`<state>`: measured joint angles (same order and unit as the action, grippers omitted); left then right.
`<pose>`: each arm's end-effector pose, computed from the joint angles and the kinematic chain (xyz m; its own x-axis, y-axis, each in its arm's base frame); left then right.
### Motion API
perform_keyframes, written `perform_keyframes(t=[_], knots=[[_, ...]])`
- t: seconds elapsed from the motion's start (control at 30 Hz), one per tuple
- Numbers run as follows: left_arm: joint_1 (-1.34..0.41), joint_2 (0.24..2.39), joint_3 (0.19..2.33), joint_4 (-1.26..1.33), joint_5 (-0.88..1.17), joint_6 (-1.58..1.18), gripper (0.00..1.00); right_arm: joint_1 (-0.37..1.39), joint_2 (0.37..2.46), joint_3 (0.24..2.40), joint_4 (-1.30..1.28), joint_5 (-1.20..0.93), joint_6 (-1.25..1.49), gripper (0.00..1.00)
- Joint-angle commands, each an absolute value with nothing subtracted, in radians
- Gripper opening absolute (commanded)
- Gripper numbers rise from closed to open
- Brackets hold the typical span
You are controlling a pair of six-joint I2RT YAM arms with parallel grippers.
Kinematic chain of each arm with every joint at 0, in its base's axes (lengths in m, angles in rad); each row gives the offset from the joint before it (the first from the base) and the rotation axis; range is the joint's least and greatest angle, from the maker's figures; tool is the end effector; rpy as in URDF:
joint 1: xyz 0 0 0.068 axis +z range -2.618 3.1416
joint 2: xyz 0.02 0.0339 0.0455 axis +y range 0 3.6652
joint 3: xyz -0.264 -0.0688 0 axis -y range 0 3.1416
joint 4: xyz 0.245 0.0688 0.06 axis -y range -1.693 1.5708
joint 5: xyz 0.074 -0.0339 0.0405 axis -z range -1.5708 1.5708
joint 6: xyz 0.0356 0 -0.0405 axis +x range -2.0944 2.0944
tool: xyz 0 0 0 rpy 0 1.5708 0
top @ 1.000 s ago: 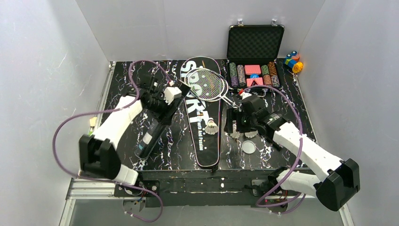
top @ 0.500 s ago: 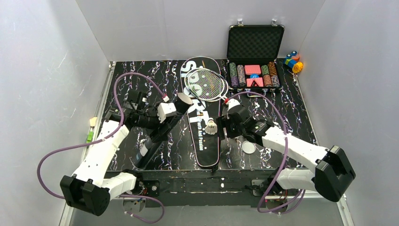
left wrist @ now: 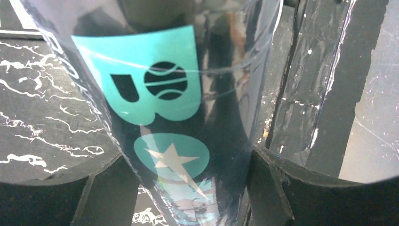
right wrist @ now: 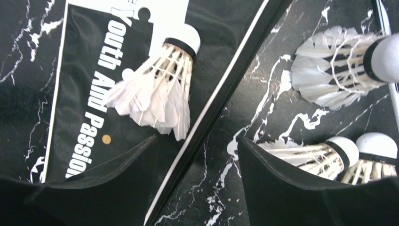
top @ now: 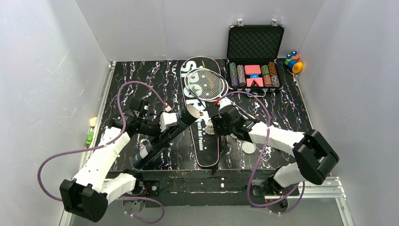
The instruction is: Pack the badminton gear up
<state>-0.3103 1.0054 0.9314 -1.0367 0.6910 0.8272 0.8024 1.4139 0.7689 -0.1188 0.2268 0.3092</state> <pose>0.1572 -0.0742 0.2873 -0.2060 0.6617 -0.7209 0.9697 0.2369 -0.0597 0.2067 0.2023 0.1997 -0.6368 -0.2321 -0.7353 -0.4136 0.9076 0.0716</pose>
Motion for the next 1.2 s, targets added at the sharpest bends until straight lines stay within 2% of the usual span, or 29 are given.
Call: perform_keyframes(t=[0.0, 0.1, 0.4, 0.67, 0.77, 0.9, 1.17], knots=[[-0.317, 1.064, 1.001, -1.083, 0.690, 0.922, 0.37, 0.819, 1.418, 0.756, 0.051, 0.255, 0.295, 0.68], [-0.334, 1.065, 0.994, -1.073, 0.675, 0.935, 0.37, 0.822, 1.437, 0.758, 0.089, 0.259, 0.297, 0.62], [-0.394, 0.941, 0.857, -0.973, 0.685, 0.978, 0.36, 0.825, 1.484, 0.757, 0.113, 0.275, 0.311, 0.28], [-0.410, 0.842, 0.761, -0.978, 0.675, 1.107, 0.35, 0.828, 1.301, 0.746, 0.038, 0.305, 0.311, 0.08], [-0.410, 0.804, 0.725, -0.970, 0.692, 1.169, 0.31, 0.828, 1.191, 0.772, -0.071, 0.291, 0.321, 0.04], [-0.410, 0.721, 0.659, -0.931, 0.701, 1.243, 0.30, 0.828, 1.027, 0.853, -0.310, 0.192, 0.366, 0.02], [-0.410, 0.743, 0.647, -0.870, 0.695, 1.194, 0.26, 0.828, 0.694, 0.883, -0.588, -0.173, 0.476, 0.01]])
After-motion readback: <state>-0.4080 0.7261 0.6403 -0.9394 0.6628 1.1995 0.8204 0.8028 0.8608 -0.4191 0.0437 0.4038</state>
